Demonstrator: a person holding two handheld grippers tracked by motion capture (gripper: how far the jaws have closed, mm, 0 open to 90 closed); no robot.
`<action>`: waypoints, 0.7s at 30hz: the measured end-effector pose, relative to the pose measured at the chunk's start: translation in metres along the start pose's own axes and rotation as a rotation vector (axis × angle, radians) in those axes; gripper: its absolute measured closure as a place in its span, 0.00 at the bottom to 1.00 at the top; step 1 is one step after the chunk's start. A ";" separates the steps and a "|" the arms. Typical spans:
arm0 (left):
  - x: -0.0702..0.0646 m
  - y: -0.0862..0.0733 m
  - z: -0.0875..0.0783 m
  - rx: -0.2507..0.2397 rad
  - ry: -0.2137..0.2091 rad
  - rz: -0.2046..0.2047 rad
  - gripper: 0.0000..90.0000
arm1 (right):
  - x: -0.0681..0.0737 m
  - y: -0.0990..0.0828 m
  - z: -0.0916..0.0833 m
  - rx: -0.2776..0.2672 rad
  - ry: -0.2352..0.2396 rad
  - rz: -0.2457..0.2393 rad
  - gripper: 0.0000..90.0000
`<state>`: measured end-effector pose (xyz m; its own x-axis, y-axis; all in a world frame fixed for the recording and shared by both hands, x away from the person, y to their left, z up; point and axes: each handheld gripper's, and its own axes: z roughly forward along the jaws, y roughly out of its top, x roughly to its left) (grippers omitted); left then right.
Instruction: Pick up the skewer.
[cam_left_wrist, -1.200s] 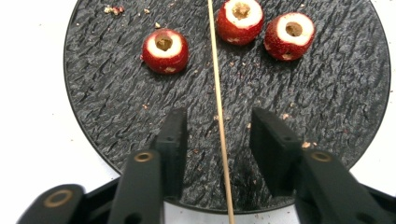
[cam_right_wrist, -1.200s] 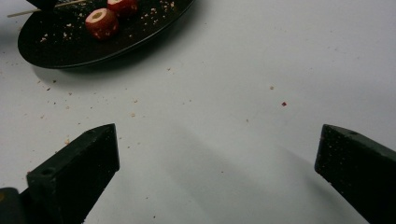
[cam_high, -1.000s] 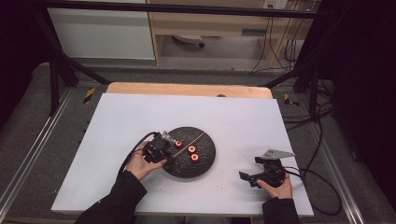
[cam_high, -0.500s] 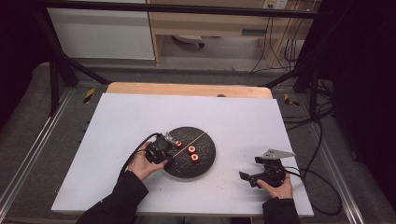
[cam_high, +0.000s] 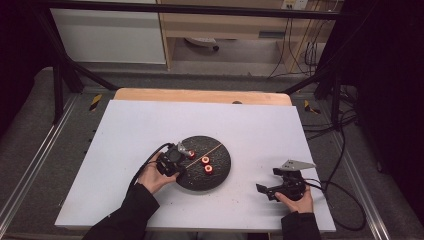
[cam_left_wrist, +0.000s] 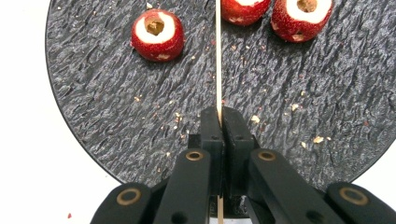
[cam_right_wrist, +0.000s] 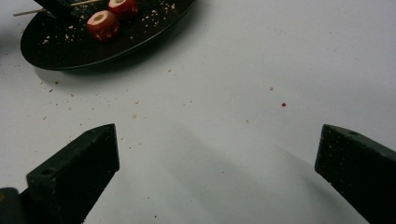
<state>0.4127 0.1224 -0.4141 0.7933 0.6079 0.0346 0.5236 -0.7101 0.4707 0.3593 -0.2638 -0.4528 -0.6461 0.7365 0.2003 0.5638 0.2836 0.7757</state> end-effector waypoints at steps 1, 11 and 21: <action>0.000 0.000 -0.001 -0.003 0.000 0.000 0.97 | 0.000 0.000 0.000 0.000 0.000 0.000 0.01; -0.001 -0.009 -0.014 -0.088 0.004 -0.024 0.97 | 0.000 0.000 -0.001 0.004 -0.002 0.004 0.01; 0.001 -0.035 -0.029 -0.208 -0.007 -0.071 0.97 | 0.001 0.000 0.000 0.005 -0.012 0.010 0.01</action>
<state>0.3863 0.1575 -0.4051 0.7588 0.6512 -0.0107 0.5038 -0.5765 0.6433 0.3587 -0.2634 -0.4528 -0.6343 0.7466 0.2005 0.5724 0.2792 0.7710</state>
